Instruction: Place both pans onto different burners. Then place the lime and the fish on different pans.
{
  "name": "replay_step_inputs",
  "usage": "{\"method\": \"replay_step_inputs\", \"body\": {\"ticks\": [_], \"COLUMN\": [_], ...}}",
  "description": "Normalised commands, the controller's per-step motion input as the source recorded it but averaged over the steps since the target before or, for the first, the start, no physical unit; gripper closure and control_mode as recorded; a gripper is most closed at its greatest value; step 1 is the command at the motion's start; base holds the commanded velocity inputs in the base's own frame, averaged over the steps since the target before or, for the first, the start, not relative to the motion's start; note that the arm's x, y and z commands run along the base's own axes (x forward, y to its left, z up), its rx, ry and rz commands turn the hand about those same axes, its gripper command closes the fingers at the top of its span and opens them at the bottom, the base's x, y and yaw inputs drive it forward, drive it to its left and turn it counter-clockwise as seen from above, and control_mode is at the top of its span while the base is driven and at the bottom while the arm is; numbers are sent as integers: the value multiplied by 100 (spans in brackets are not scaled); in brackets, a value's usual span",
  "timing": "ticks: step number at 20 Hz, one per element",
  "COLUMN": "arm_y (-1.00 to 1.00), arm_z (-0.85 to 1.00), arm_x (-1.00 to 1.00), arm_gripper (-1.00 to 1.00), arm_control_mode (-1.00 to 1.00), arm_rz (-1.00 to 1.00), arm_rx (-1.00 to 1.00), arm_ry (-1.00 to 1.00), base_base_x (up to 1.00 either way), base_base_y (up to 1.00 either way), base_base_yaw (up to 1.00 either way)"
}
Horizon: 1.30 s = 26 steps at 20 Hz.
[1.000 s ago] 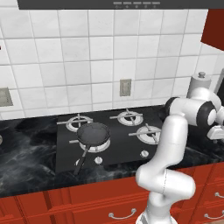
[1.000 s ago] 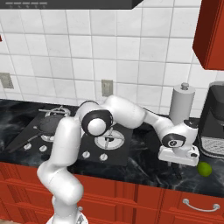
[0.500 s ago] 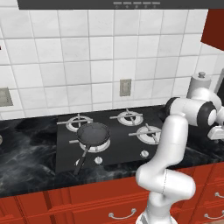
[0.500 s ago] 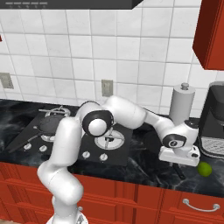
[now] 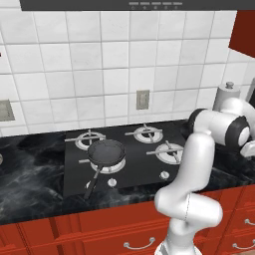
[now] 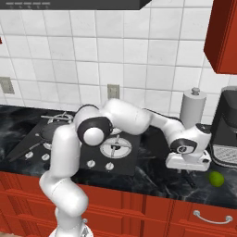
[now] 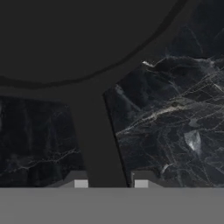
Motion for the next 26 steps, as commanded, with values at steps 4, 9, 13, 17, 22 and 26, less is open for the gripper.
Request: {"method": "replay_step_inputs", "body": {"ticks": [4, 9, 13, 17, 22, 26], "arm_y": [57, 79, 72, 78, 76, 49], "arm_z": [12, 24, 26, 4, 0, 2], "arm_x": [-14, -1, 0, 0, 1, 12], "arm_gripper": [100, 100, 100, 100, 100, 100], "arm_control_mode": [-100, -100, -100, -100, -100, -100], "arm_rz": [20, 19, 11, 2, 0, 0], "arm_rx": [-2, -4, -3, -6, -5, 0], "arm_ry": [-1, 1, 1, 0, 0, 0], "base_base_x": [0, 0, 0, 0, 0, 0], "base_base_y": [0, 0, 0, 0, 0, 0], "base_base_yaw": [0, 0, 0, 0, 0, 0]}}
